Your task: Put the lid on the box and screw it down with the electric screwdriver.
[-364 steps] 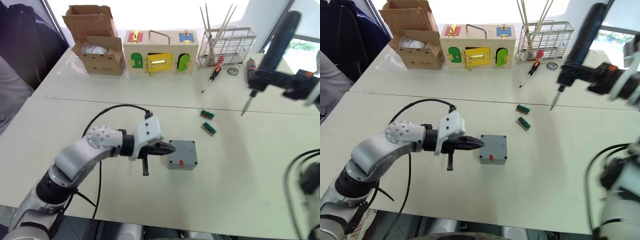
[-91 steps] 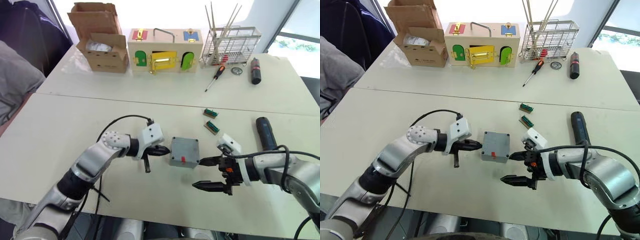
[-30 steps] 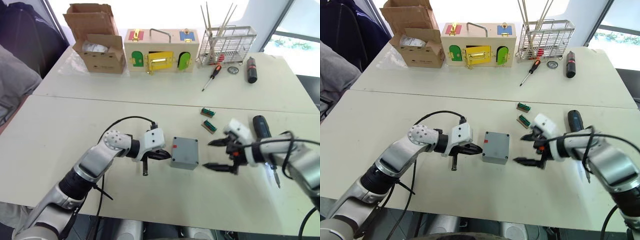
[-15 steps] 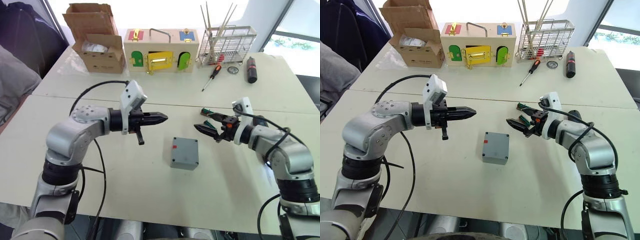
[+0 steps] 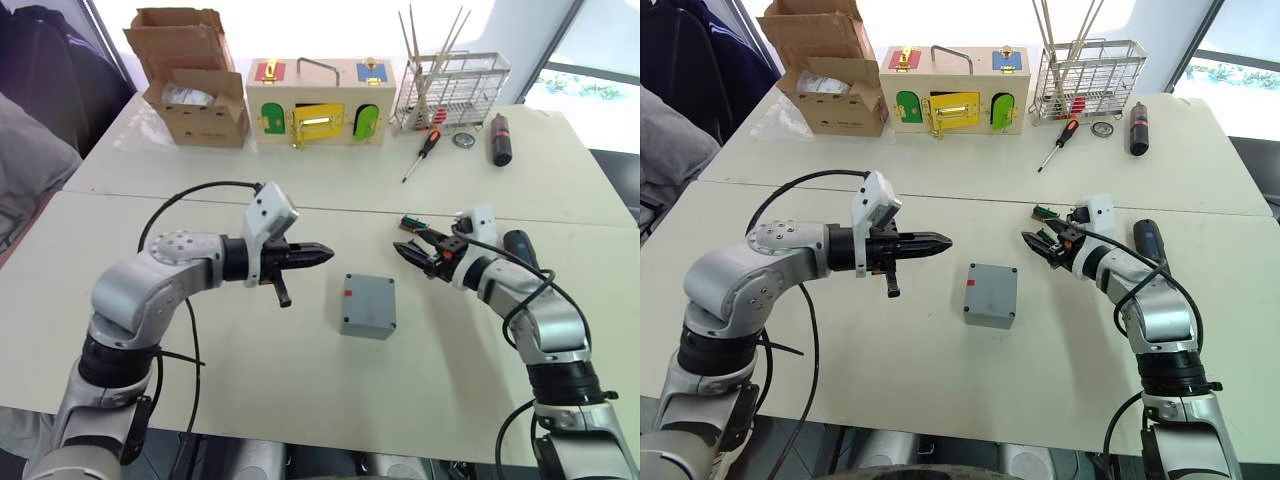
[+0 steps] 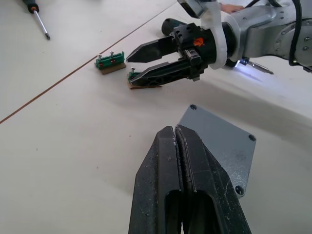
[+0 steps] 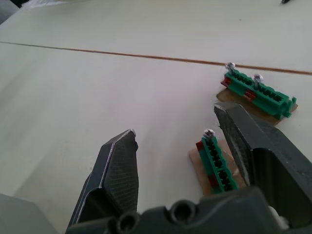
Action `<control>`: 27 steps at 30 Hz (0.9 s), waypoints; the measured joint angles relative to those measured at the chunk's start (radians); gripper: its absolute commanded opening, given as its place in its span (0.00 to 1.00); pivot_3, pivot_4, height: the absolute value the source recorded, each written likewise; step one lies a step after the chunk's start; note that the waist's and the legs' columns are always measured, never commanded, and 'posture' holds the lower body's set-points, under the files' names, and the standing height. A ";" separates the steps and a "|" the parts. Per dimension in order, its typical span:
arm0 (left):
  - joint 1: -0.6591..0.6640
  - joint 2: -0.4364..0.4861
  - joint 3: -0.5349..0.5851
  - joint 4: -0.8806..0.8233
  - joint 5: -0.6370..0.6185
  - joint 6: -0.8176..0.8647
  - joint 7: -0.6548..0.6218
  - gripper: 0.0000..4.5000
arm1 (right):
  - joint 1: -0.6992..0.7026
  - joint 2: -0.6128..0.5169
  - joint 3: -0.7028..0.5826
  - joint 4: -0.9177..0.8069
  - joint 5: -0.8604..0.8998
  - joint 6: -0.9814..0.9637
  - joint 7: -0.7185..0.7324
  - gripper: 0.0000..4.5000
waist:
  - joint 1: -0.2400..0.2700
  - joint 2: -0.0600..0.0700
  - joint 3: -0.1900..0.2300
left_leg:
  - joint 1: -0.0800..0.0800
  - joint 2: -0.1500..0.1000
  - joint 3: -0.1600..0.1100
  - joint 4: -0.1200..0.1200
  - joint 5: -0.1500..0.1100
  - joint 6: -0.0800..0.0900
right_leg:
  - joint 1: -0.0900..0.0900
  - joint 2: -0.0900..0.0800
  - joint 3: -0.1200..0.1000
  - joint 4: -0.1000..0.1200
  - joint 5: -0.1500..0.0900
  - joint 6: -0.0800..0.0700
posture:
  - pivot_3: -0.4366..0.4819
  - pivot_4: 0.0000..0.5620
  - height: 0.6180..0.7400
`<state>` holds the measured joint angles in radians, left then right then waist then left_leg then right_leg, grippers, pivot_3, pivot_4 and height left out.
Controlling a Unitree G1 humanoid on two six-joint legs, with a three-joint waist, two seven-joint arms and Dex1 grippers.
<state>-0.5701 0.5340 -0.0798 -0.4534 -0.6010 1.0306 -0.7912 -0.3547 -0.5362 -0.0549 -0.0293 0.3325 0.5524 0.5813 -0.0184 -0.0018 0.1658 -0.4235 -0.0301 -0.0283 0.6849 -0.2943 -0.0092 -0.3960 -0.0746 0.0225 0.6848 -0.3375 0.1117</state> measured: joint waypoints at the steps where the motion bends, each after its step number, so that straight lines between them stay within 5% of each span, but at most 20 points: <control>1: 0.000 0.000 -0.007 0.000 0.000 -0.002 0.001 0.00 | 0.000 0.001 0.000 0.002 -0.001 0.000 0.000 0.67 | 0.000 0.000 0.000 | 0.000 0.000 0.000 0.000 0.000 0.000 | 0.000 0.000 0.000 0.000 0.000 0.000 | 0.48 0.27 1.00; 16: 0.030 0.024 -0.063 0.000 0.003 -0.059 0.012 0.00 | -0.021 0.039 -0.029 0.058 0.007 0.007 -0.009 0.67 | 0.000 0.000 0.000 | 0.000 0.000 0.000 0.000 0.000 0.000 | 0.000 0.000 0.000 0.000 0.000 0.000 | 0.48 0.27 1.00; 19: 0.042 0.033 -0.068 0.000 0.004 -0.064 0.013 0.00 | -0.021 0.039 -0.030 0.058 0.006 0.008 -0.008 0.48 | -0.001 0.000 0.000 | 0.000 0.000 0.000 0.000 0.000 0.000 | 0.000 0.000 0.000 0.000 0.000 0.000 | 0.48 0.27 1.00; 23: 0.046 0.037 -0.078 0.000 0.005 -0.075 0.013 0.00 | -0.021 0.042 -0.030 0.058 0.005 0.008 -0.014 0.03 | 0.000 0.000 0.000 | 0.000 0.000 0.000 0.000 0.000 0.000 | 0.000 0.000 0.000 0.000 0.000 0.000 | 0.48 0.27 1.00; 27: 0.046 0.045 -0.093 0.000 0.012 -0.080 0.014 0.00 | -0.021 0.046 -0.031 0.058 0.004 0.008 -0.020 0.01 | 0.000 0.000 0.000 | 0.000 0.000 0.000 0.000 0.000 0.000 | 0.000 0.000 0.000 0.000 0.000 0.000 | 0.48 0.27 1.00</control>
<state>-0.5241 0.5795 -0.1732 -0.4537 -0.5887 0.9505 -0.7777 -0.3753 -0.4902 -0.0860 0.0284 0.3370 0.5600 0.5613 -0.0188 -0.0018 0.1658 -0.4235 -0.0301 -0.0282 0.6846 -0.2943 -0.0092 -0.3961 -0.0745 0.0225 0.6847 -0.3375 0.1117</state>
